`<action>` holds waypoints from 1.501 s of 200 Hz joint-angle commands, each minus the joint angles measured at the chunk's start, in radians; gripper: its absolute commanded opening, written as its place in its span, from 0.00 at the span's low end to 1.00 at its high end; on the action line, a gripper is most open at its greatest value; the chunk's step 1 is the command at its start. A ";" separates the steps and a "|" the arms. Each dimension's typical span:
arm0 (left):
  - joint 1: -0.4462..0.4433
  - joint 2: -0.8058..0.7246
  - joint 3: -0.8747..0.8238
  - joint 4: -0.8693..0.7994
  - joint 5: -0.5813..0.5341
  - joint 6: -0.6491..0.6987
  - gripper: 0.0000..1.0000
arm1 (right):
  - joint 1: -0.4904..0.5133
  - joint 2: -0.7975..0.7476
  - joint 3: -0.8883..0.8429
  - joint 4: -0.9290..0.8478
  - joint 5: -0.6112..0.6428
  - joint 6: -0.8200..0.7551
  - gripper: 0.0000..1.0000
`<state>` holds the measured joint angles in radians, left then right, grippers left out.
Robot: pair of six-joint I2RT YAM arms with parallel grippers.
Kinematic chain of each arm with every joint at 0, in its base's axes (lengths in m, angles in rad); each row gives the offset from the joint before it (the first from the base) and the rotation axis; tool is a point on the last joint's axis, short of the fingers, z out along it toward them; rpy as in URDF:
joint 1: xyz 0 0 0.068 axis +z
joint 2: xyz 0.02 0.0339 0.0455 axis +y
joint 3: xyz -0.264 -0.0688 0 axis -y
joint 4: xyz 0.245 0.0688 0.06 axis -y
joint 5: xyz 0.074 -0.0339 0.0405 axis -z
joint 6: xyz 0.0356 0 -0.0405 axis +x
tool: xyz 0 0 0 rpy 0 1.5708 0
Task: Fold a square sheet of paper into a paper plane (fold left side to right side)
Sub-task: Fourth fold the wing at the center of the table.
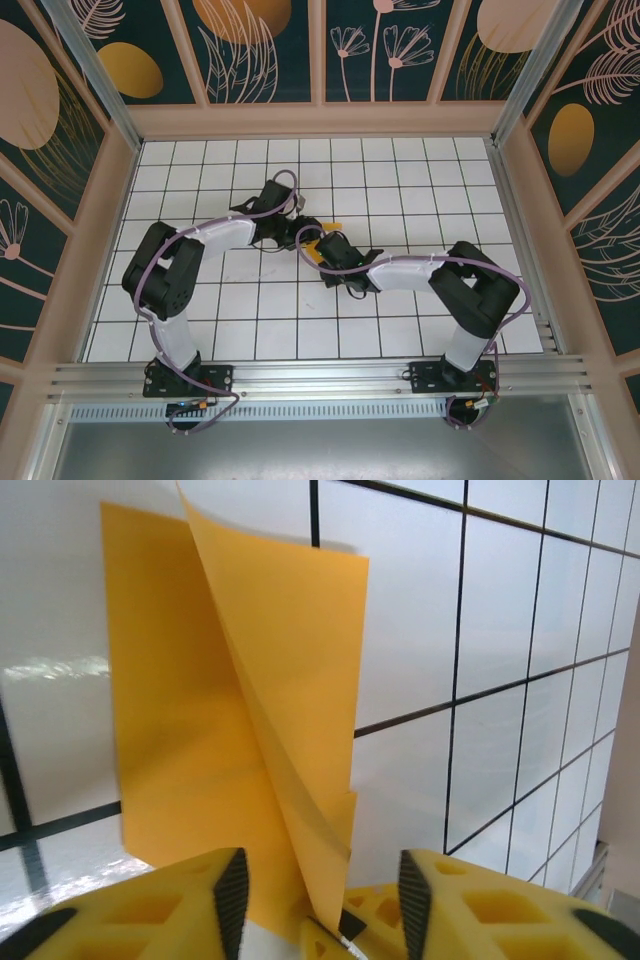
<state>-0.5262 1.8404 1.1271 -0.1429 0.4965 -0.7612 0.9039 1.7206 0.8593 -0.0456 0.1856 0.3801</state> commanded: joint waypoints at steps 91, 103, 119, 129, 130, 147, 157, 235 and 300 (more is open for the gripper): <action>0.054 -0.102 -0.039 -0.018 -0.009 0.014 0.55 | -0.078 -0.051 -0.063 0.105 -0.195 0.023 0.15; 0.054 -0.100 -0.058 -0.004 -0.001 0.010 0.53 | -0.091 -0.059 -0.074 0.121 -0.228 0.029 0.14; 0.054 -0.096 -0.079 0.019 0.017 0.006 0.52 | -0.108 -0.071 -0.090 0.144 -0.261 0.033 0.14; 0.051 -0.092 -0.090 0.035 0.030 0.000 0.51 | -0.121 -0.080 -0.101 0.161 -0.287 0.039 0.14; 0.051 -0.092 -0.090 0.037 0.031 0.000 0.51 | -0.122 -0.081 -0.101 0.162 -0.290 0.039 0.14; 0.041 -0.079 -0.095 0.055 0.044 -0.006 0.50 | -0.148 -0.087 -0.116 0.186 -0.337 0.050 0.14; 0.034 -0.067 -0.091 0.062 0.050 -0.006 0.50 | -0.159 -0.086 -0.121 0.191 -0.357 0.053 0.14; -0.014 0.034 -0.033 0.103 0.077 -0.033 0.48 | -0.226 -0.072 -0.159 0.248 -0.502 0.087 0.14; -0.025 0.106 0.018 0.097 0.079 -0.032 0.48 | -0.251 -0.052 -0.161 0.274 -0.562 0.105 0.13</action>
<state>-0.5446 1.9148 1.1149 -0.0555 0.5613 -0.7841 0.6643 1.6585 0.7105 0.1890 -0.3317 0.4675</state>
